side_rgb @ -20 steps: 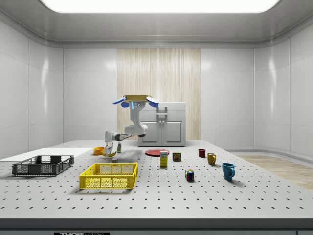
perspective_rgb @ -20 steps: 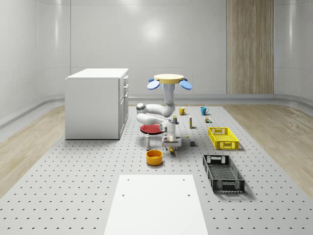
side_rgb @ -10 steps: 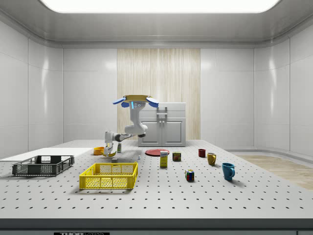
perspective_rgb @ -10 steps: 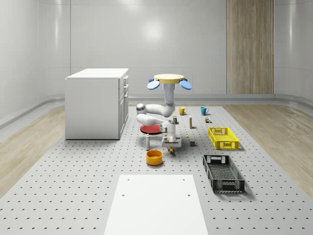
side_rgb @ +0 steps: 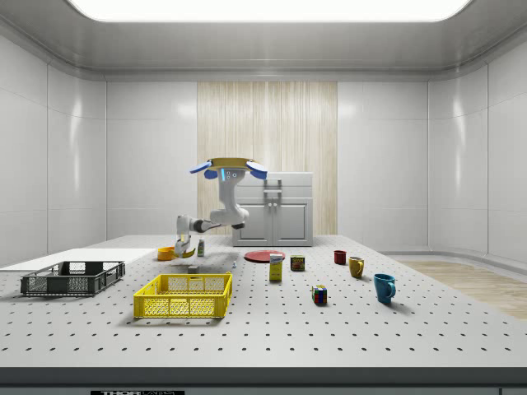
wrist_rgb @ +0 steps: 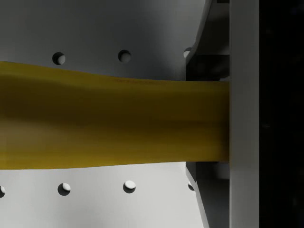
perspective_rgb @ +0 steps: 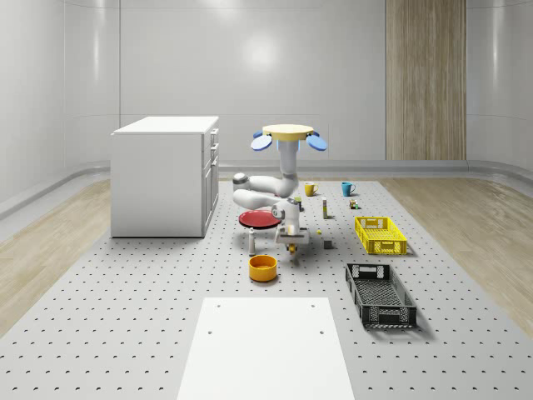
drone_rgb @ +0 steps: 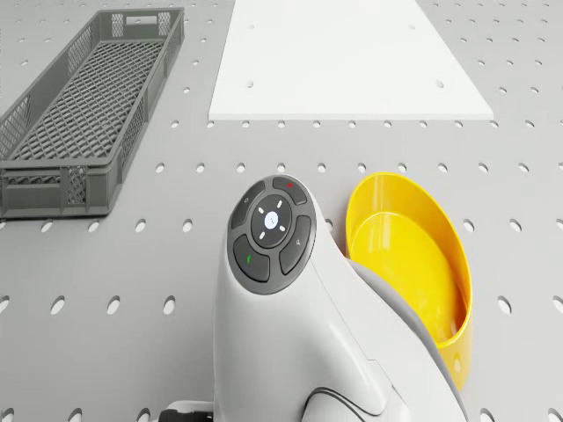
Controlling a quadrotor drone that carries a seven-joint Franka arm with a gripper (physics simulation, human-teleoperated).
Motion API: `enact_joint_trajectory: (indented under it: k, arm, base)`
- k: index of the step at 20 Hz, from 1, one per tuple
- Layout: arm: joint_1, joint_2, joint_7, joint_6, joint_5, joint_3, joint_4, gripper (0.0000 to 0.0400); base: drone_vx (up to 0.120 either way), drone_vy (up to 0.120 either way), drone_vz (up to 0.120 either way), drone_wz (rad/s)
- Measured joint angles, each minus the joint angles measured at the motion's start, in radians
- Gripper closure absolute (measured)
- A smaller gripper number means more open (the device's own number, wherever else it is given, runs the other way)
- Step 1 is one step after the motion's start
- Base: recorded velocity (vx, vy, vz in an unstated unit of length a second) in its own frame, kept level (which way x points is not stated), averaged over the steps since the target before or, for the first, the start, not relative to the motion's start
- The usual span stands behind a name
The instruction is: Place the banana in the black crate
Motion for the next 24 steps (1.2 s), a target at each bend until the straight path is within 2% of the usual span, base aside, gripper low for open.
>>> enact_joint_trajectory:
  k: [7, 20, 24]
  arm:
    - [0.004, 0.000, -0.019, -0.015, 0.043, 0.046, -0.008, 0.0202]
    - [0.004, -0.004, -0.029, -0.015, 0.057, 0.060, -0.010, 0.0202]
    - [0.004, -0.005, -0.030, -0.014, 0.058, 0.060, -0.010, 0.0202]
  base:
    - [0.120, 0.120, 0.120, 0.000]
    - [0.120, 0.120, 0.120, 0.000]
    - [0.120, 0.120, 0.000, 0.000]
